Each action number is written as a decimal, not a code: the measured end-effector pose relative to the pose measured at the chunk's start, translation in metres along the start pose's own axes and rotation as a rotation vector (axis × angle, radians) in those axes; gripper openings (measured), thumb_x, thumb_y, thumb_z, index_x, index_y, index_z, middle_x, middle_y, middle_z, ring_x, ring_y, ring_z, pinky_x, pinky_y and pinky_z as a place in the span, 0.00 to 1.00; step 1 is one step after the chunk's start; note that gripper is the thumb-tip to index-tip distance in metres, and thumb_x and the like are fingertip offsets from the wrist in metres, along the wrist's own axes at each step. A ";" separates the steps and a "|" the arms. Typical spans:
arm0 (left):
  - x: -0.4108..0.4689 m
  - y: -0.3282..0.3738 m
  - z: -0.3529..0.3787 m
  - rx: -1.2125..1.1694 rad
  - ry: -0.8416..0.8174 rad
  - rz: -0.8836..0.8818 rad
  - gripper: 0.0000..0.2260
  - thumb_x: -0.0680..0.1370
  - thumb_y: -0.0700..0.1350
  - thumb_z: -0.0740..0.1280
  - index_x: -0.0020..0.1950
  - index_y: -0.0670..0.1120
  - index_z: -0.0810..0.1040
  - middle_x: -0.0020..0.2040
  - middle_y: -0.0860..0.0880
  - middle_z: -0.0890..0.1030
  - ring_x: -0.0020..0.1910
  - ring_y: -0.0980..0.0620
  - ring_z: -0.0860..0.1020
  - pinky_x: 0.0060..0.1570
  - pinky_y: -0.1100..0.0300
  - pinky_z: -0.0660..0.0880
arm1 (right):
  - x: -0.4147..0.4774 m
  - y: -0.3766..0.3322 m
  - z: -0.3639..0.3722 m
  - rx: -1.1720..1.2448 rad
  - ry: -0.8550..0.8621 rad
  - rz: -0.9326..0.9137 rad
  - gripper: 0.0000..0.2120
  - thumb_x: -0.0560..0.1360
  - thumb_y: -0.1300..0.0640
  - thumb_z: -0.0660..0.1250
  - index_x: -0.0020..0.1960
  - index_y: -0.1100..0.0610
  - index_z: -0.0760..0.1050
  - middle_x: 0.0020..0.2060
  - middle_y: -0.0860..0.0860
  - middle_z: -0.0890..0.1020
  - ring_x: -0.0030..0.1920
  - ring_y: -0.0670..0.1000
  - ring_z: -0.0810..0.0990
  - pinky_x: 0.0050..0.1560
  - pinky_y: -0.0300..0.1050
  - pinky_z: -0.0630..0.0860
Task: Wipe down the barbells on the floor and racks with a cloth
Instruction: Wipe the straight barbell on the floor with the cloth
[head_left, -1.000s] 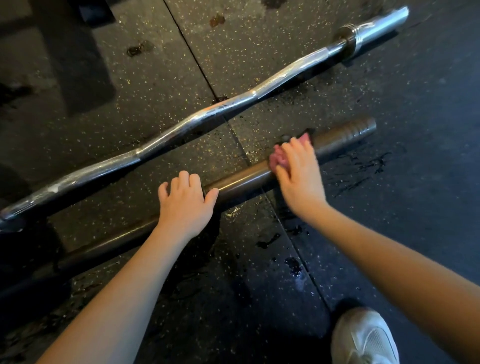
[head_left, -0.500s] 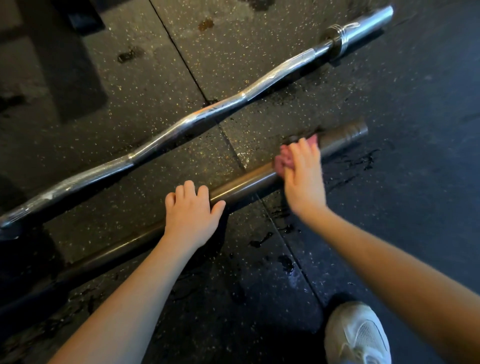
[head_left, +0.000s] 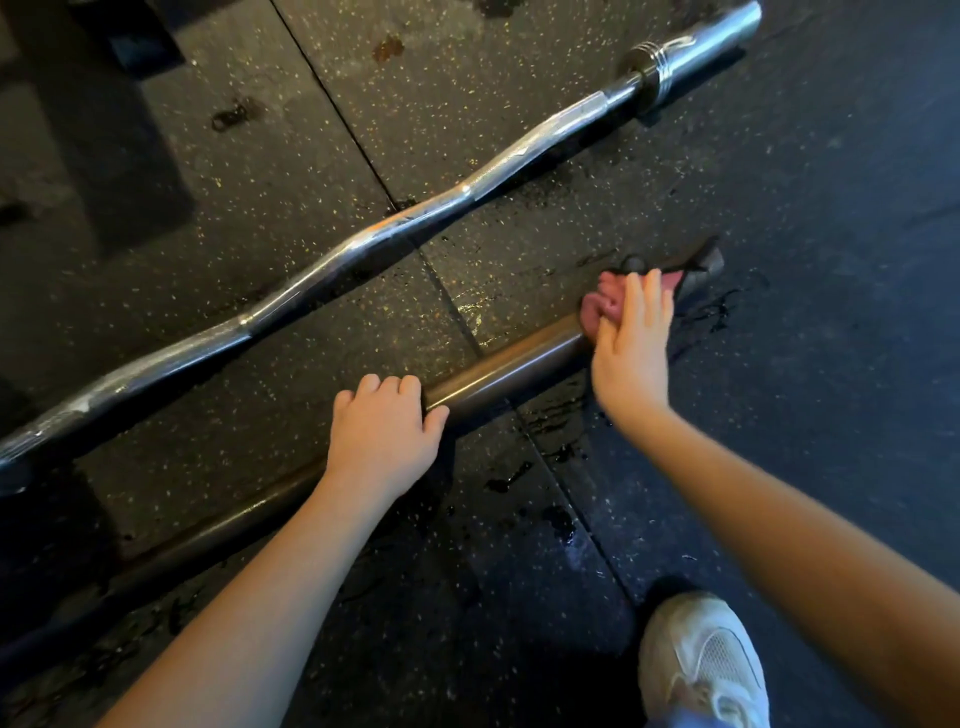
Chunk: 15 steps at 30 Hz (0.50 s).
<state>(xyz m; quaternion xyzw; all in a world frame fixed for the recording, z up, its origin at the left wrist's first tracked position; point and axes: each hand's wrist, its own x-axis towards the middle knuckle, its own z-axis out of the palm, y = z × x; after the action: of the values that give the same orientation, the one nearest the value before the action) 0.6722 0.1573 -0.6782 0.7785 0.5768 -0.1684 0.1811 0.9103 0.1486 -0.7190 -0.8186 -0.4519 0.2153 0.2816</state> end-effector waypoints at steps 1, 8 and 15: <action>0.000 0.001 0.001 0.006 0.009 0.009 0.19 0.81 0.58 0.52 0.63 0.48 0.72 0.59 0.50 0.76 0.61 0.49 0.70 0.60 0.50 0.67 | -0.010 0.003 0.000 0.006 -0.033 -0.033 0.21 0.82 0.61 0.53 0.75 0.57 0.59 0.78 0.56 0.49 0.78 0.56 0.45 0.74 0.50 0.48; -0.008 0.007 0.012 -0.087 0.028 0.003 0.18 0.81 0.58 0.53 0.63 0.49 0.72 0.58 0.50 0.72 0.60 0.50 0.68 0.61 0.52 0.66 | 0.049 0.042 -0.051 -0.190 -0.097 -0.087 0.18 0.81 0.58 0.54 0.70 0.59 0.67 0.74 0.58 0.62 0.76 0.58 0.54 0.75 0.59 0.55; -0.022 0.020 0.021 -0.154 0.049 -0.058 0.16 0.81 0.55 0.57 0.63 0.48 0.69 0.57 0.50 0.77 0.60 0.51 0.74 0.67 0.51 0.63 | 0.038 0.034 -0.049 -0.291 -0.010 -0.053 0.15 0.76 0.58 0.53 0.57 0.60 0.74 0.64 0.59 0.73 0.71 0.63 0.63 0.71 0.60 0.60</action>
<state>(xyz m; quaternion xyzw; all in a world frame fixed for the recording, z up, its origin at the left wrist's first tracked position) 0.6844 0.1230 -0.6843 0.7492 0.6145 -0.1098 0.2213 0.9803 0.1538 -0.7089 -0.8374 -0.5014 0.1440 0.1632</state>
